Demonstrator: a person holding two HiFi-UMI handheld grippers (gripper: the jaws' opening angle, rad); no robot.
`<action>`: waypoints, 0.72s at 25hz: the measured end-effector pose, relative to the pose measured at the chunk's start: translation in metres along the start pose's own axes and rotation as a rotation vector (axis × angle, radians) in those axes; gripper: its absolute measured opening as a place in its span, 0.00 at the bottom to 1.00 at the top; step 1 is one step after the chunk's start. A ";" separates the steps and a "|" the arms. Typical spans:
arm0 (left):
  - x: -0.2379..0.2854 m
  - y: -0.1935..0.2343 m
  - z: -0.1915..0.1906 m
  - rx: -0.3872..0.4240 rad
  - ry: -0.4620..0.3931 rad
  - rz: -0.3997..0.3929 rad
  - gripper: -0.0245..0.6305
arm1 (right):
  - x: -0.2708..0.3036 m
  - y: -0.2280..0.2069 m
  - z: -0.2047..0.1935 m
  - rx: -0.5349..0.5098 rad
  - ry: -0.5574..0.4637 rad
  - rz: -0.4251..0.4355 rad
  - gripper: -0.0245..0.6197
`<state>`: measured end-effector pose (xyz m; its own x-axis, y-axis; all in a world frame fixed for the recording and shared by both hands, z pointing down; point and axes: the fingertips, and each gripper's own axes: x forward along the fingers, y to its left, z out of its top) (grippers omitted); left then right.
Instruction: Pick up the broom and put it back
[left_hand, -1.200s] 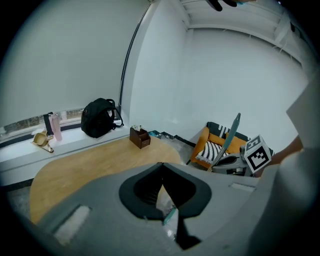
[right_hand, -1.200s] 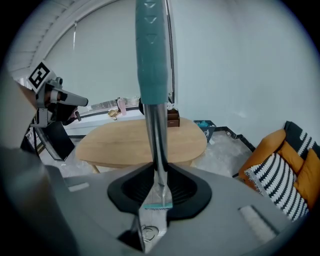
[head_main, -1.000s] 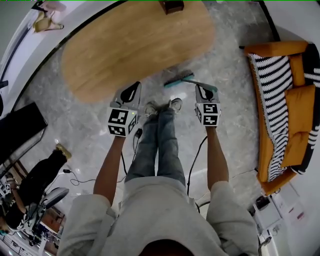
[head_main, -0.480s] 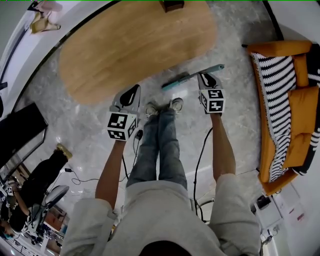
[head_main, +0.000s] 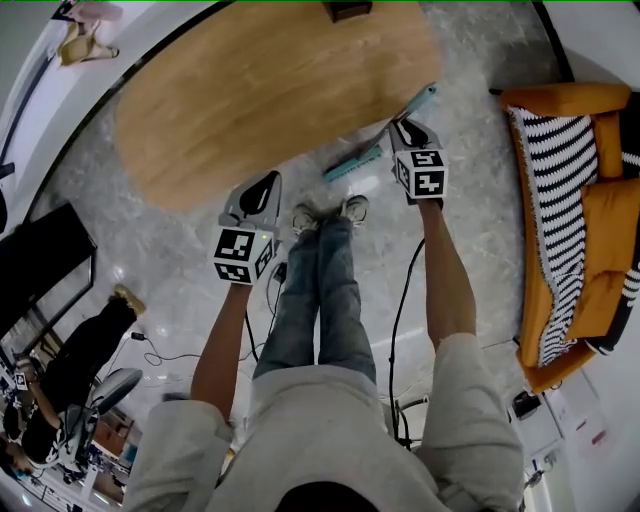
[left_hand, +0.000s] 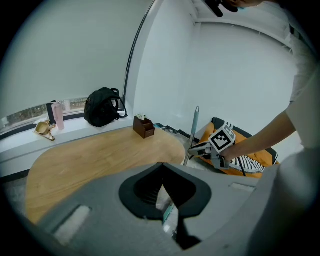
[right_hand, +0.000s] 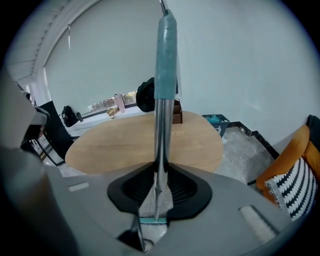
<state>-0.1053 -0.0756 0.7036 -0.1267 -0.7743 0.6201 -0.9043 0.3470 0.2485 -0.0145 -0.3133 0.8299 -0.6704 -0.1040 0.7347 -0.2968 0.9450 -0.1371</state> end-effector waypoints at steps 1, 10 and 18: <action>0.001 0.002 0.000 -0.002 -0.001 0.002 0.03 | 0.003 0.000 0.002 -0.002 -0.001 0.001 0.17; 0.008 0.012 -0.006 -0.023 0.007 0.014 0.03 | 0.024 -0.005 0.012 0.007 -0.009 -0.028 0.17; 0.007 0.017 -0.007 -0.030 0.013 0.015 0.03 | 0.028 -0.007 0.013 0.022 -0.007 -0.051 0.18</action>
<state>-0.1188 -0.0711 0.7174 -0.1348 -0.7619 0.6335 -0.8895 0.3747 0.2614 -0.0397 -0.3270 0.8430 -0.6585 -0.1541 0.7366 -0.3455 0.9315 -0.1140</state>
